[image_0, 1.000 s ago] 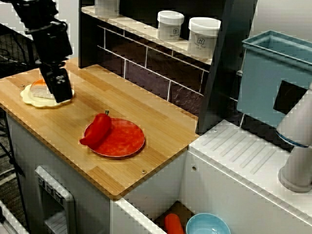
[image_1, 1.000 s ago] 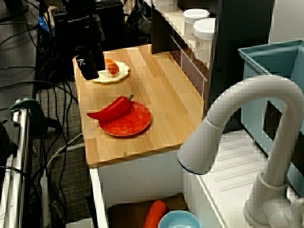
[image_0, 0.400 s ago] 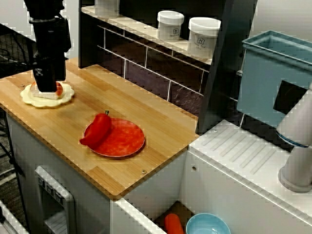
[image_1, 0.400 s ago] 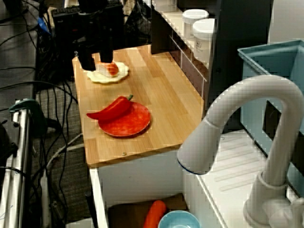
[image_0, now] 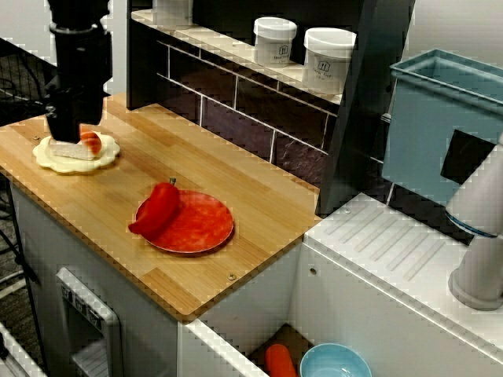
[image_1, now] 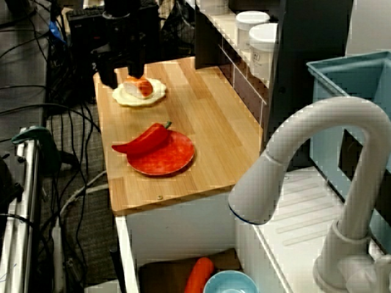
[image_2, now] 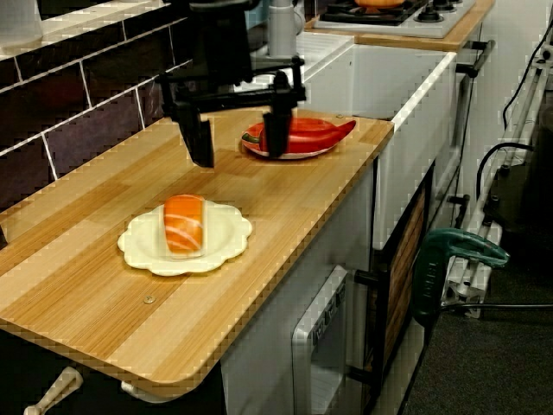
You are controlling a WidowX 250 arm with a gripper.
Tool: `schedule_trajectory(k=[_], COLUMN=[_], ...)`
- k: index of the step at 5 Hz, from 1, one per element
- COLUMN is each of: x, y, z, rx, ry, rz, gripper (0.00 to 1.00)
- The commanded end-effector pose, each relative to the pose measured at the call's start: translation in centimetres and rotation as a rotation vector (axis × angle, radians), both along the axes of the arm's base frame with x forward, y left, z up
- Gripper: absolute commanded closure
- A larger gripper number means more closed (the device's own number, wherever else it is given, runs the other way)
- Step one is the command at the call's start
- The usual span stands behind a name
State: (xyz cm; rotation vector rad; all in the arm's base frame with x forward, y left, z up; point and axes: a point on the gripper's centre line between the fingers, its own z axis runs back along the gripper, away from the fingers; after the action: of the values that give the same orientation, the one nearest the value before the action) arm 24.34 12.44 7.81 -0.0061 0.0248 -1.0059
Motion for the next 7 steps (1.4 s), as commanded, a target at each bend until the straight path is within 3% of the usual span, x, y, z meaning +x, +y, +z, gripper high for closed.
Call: schedule_trajectory(k=[1,3,5,6,7], x=[-1.0,0.1,1.5,1.6,1.7], y=[1.2,3.9,5.6,6.1,5.4], z=[1.1,1.8,1.7,0.8,-0.6], rx=[0.035,-0.005,-0.01,-0.061,-0.025], ry=[-0.091,-0.14,-0.196,-0.242,-0.234], rz=[-0.034,-0.01,0.027,0.123,0.14], gripper=[0.0,0.0,0.0,0.0,0.0])
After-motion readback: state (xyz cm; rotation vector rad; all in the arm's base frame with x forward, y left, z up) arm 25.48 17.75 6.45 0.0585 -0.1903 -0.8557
